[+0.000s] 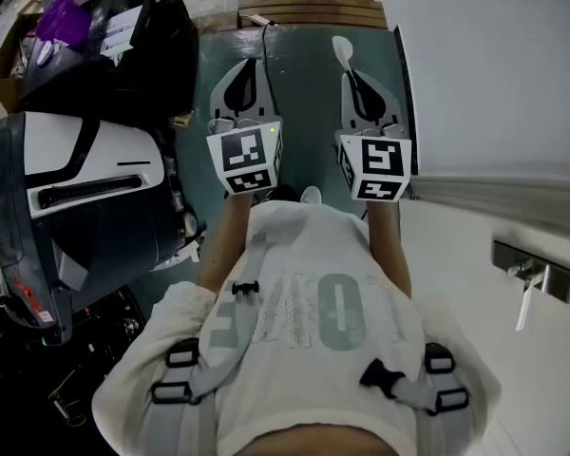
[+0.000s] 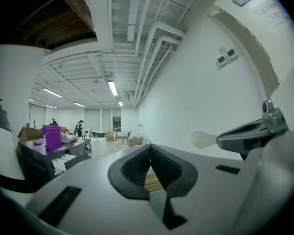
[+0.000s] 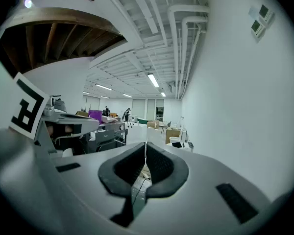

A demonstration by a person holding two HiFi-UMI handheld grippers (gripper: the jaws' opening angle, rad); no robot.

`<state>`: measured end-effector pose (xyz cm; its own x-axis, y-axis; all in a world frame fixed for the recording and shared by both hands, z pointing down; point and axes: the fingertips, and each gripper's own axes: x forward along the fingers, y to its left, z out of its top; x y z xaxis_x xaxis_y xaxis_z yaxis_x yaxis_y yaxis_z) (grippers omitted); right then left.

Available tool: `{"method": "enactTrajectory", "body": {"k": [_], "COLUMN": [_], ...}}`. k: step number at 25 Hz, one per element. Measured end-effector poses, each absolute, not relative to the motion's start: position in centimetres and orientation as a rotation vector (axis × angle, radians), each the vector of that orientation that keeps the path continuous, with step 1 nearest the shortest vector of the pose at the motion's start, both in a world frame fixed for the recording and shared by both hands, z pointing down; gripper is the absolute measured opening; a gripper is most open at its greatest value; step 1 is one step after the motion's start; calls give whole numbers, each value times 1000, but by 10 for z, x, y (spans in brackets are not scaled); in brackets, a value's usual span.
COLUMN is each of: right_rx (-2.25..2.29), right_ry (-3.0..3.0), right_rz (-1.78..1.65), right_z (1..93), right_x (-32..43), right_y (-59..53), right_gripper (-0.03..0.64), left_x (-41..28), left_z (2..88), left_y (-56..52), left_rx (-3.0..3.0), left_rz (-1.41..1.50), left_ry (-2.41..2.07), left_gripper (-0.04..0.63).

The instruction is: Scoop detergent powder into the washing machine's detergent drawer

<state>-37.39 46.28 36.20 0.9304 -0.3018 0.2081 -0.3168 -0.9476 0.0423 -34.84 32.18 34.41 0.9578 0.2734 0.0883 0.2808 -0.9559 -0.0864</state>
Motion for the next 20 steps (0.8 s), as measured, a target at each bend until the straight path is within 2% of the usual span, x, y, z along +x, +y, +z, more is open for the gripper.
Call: {"method": "enactTrajectory", "body": {"k": [14, 20], "right_rx": [3069, 3054], "right_ry": [-514, -517], "right_rz": [319, 287], "right_z": [366, 366], "right_x": [-359, -314], "right_y": [464, 459], "right_gripper": [9, 11], "left_x": [-341, -300], "left_z": [341, 341], "left_y": [309, 296], "left_rx": [-3025, -3029], "left_rz": [-100, -64], "left_ry": [-385, -379], "left_gripper": [21, 21]}}
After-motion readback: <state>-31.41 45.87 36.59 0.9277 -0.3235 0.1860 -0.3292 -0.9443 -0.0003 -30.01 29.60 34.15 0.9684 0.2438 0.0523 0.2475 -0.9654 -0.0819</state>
